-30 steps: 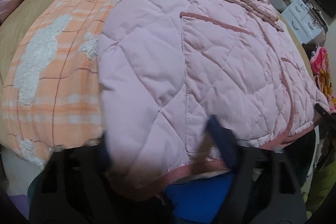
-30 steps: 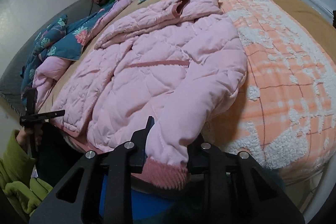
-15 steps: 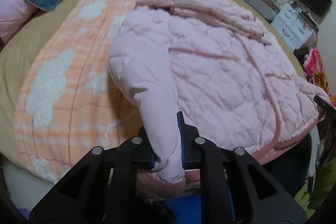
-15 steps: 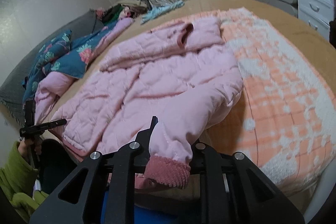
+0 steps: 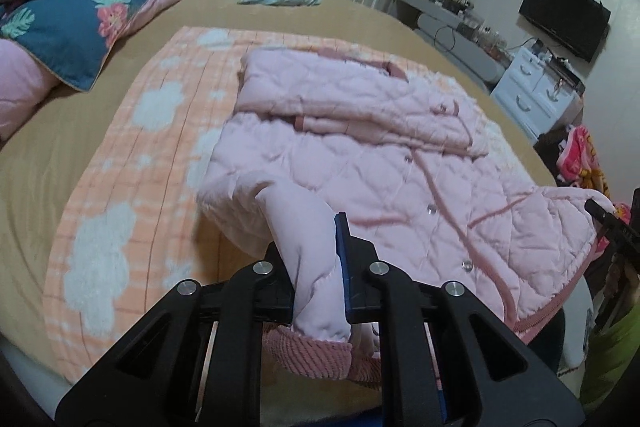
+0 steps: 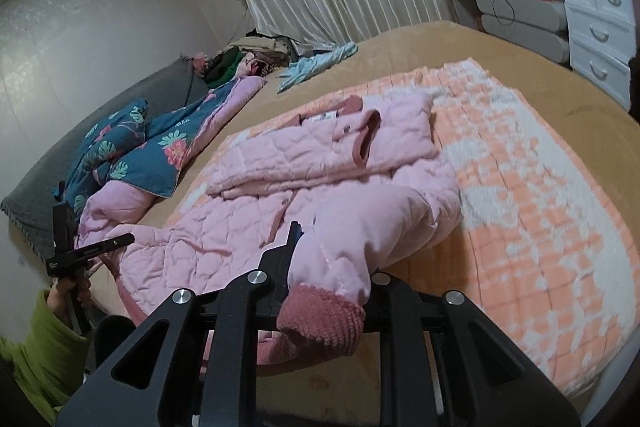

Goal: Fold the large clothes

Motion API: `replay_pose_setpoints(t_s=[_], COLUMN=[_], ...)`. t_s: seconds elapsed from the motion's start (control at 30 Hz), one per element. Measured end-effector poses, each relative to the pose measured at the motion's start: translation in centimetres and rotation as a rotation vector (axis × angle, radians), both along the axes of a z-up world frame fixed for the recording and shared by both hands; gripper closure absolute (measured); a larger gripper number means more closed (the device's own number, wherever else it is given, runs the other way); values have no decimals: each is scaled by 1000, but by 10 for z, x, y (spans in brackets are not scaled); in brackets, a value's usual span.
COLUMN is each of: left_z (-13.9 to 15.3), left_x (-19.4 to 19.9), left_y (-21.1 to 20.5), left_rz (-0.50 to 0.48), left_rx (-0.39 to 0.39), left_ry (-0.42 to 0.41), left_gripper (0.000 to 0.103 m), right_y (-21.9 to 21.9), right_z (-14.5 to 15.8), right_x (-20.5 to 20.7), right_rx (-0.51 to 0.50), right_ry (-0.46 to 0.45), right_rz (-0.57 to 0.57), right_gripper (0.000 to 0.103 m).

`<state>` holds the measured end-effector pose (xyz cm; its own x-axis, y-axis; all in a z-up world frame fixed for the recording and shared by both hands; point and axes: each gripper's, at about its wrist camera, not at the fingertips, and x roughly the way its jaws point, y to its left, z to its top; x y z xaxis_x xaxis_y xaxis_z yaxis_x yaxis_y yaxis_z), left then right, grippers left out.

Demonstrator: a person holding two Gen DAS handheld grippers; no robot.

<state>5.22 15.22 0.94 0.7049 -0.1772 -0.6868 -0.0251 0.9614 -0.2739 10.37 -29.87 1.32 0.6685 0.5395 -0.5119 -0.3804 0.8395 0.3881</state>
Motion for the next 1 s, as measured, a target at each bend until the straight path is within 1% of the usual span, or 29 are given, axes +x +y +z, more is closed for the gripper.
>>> replay_pose_setpoints(t_s=[0.17,0.37,0.73,1.0], left_z=[15,34,68,86], left_x=[10,22,43,59], left_y=[0,1,17,21], left_rz=[-2,0,33,42], left_rx=[-8,-11,-39,-42], left_ry=[-29,-63,-132,-162], left_gripper=[96,96,96,96], right_y=[3,-1,-5,-1], right_z=[14,26,60,81], right_x=[12,26,48,64], right_rx=[-2,22,33,31], right_ry=[-17,-25,-65,-92], right_rz=[-4,-25,-50,-65], right_gripper=[87,87,87,87])
